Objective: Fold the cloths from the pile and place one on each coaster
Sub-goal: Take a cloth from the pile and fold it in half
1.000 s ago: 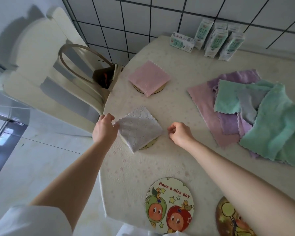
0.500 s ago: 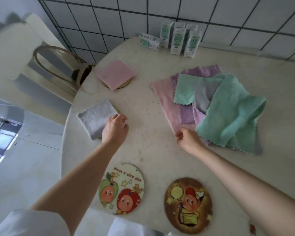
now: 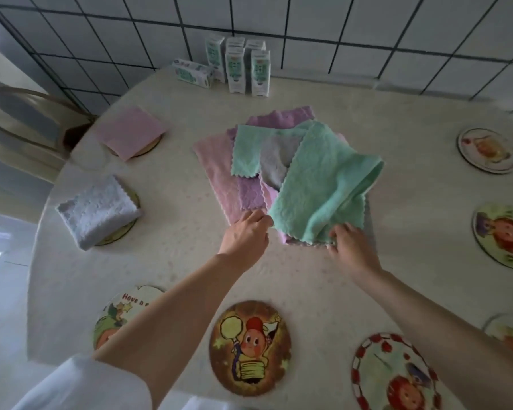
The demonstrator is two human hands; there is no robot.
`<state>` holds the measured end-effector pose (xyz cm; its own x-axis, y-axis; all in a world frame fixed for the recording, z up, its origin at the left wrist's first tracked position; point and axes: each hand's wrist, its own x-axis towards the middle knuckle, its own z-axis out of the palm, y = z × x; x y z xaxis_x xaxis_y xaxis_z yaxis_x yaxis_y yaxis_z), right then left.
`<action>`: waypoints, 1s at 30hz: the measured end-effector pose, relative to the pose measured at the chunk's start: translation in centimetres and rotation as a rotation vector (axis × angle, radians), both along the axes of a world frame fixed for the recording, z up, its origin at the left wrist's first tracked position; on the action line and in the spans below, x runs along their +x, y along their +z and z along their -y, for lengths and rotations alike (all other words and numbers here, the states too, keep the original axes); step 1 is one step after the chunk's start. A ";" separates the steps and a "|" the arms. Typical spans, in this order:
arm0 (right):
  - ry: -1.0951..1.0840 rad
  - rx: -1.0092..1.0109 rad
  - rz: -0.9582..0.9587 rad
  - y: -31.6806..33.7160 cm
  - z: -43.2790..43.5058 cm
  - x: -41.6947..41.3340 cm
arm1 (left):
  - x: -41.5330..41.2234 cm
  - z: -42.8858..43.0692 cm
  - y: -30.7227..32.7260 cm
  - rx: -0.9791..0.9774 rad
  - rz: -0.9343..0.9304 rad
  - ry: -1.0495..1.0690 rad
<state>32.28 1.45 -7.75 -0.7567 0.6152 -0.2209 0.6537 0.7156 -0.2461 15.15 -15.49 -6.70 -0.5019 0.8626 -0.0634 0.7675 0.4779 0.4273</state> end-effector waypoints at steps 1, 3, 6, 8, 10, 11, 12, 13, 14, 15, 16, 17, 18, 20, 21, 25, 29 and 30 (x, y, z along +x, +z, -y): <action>-0.010 0.024 0.009 -0.1 -0.4 0.6 | 0.3 -0.9 -0.1 0.005 -0.005 -0.049; -0.014 0.042 0.030 -0.4 -1.1 1.5 | 0.9 -2.4 -0.4 -0.032 -0.006 -0.140; -0.015 0.000 0.023 -0.7 -2.2 2.0 | 1.4 -4.2 -0.6 -0.098 -0.014 -0.224; -0.032 -0.053 -0.023 -0.7 -2.8 1.9 | 1.5 -4.9 -1.0 -0.134 -0.011 -0.234; -0.025 -0.085 -0.057 -0.6 -3.4 1.8 | 1.5 -5.3 -1.3 -0.170 -0.020 -0.238; -0.014 -0.086 -0.065 -0.5 -3.7 1.8 | 1.5 -5.5 -1.4 -0.183 -0.034 -0.240; -0.012 -0.083 -0.077 -0.3 -3.9 1.9 | 1.4 -5.6 -1.6 -0.194 -0.054 -0.240; -0.021 -0.080 -0.103 -0.1 -4.2 2.0 | 1.5 -5.7 -1.7 -0.204 -0.069 -0.237; -0.034 -0.072 -0.144 0.3 -4.4 1.9 | 1.5 -5.9 -1.8 -0.211 -0.083 -0.231; -0.045 -0.061 -0.198 0.7 -4.7 1.8 | 1.5 -6.2 -1.9 -0.221 -0.092 -0.222; -0.055 -0.059 -0.259 1.3 -5.0 1.7 | 1.5 -6.5 -1.8 -0.223 -0.098 -0.208; -0.072 -0.077 -0.321 1.9 -5.4 1.5 | 1.4 -6.8 -1.8 -0.225 -0.096 -0.185; -0.092 -0.106 -0.375 2.7 -5.9 1.3 | 1.3 -7.1 -1.7 -0.224 -0.097 -0.157; -0.123 -0.146 -0.454 4.3 -6.9 0.9 | 0.9 -7.7 -1.3 -0.226 -0.084 -0.092; -0.127 -0.148 -0.492 5.2 -7.3 0.7 | 0.7 -7.8 -1.1 -0.221 -0.071 -0.067; -0.122 -0.152 -0.626 8.8 -8.5 -0.6 | 0.1 -8.2 -0.4 -0.207 -0.094 -0.067; -0.133 -0.228 -0.701 10.6 -9.5 -2.2 | -0.9 -8.5 0.5 -0.127 -0.047 0.093; -0.145 -0.231 -0.719 10.9 -9.8 -2.6 | -1.4 -8.6 1.0 -0.102 -0.021 0.145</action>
